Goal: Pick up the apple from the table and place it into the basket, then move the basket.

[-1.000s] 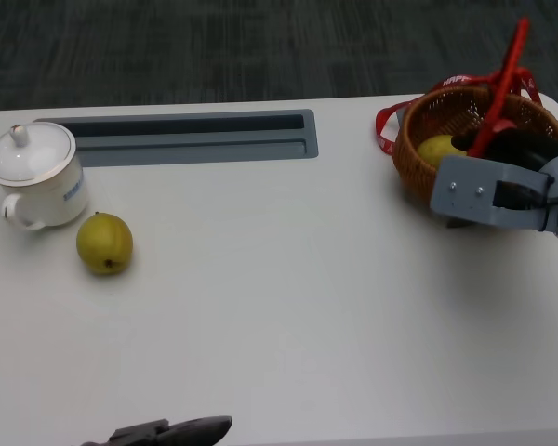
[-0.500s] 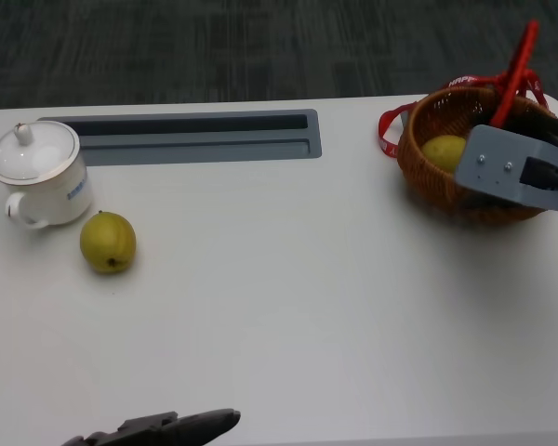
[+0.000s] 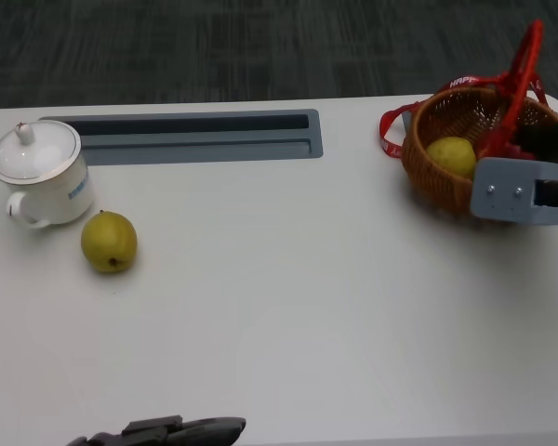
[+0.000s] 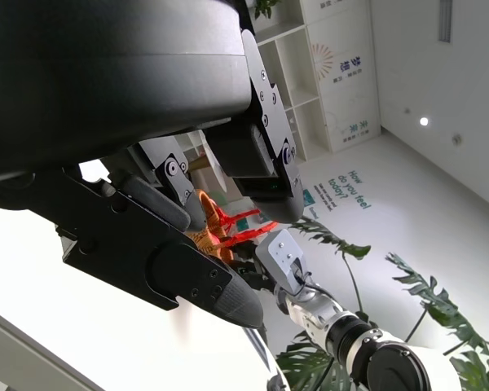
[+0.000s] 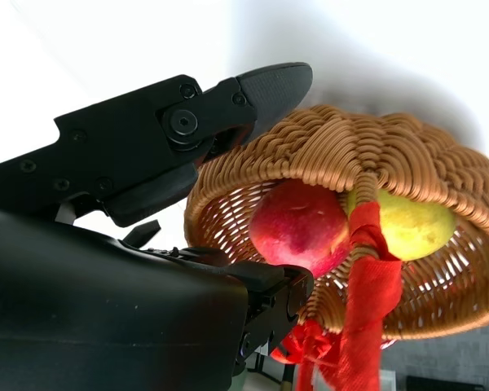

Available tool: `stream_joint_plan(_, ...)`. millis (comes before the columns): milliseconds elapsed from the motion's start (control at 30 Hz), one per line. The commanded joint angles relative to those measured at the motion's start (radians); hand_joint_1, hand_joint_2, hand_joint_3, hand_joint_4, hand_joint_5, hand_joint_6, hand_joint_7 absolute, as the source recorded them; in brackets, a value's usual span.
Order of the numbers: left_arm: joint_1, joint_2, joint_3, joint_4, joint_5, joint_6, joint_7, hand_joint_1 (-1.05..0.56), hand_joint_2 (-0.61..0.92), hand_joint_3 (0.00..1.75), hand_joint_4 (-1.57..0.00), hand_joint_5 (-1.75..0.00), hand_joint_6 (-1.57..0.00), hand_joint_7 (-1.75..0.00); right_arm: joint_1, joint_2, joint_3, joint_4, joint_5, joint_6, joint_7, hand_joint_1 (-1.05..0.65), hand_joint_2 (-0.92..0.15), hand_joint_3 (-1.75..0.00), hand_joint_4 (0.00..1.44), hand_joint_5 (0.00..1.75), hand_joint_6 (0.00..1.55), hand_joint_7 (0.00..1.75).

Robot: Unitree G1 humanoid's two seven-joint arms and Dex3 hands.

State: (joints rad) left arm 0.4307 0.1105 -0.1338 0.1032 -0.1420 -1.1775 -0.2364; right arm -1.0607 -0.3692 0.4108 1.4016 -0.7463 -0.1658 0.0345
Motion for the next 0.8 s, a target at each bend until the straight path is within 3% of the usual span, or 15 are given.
stream_joint_plan(33,-0.003,0.010,0.001,-0.004,-0.003,-0.009,-0.001,-0.51,0.72,0.00,-1.06,-0.03,-0.98,-0.02,-0.007,-0.050,-0.016,-0.003,0.015,-0.009,-0.035,-1.03,-0.90,-0.01,0.13,0.00,0.15,0.00)
stream_joint_plan(800,-0.051,0.036,-0.020,0.002,-0.022,0.007,-0.011,-0.46,0.68,0.00,-1.09,-0.03,-1.02,-0.02,0.064,-0.170,-0.102,-0.011,0.091,-0.095,-0.069,-0.91,-0.85,0.00,0.18,0.00,0.18,0.00)
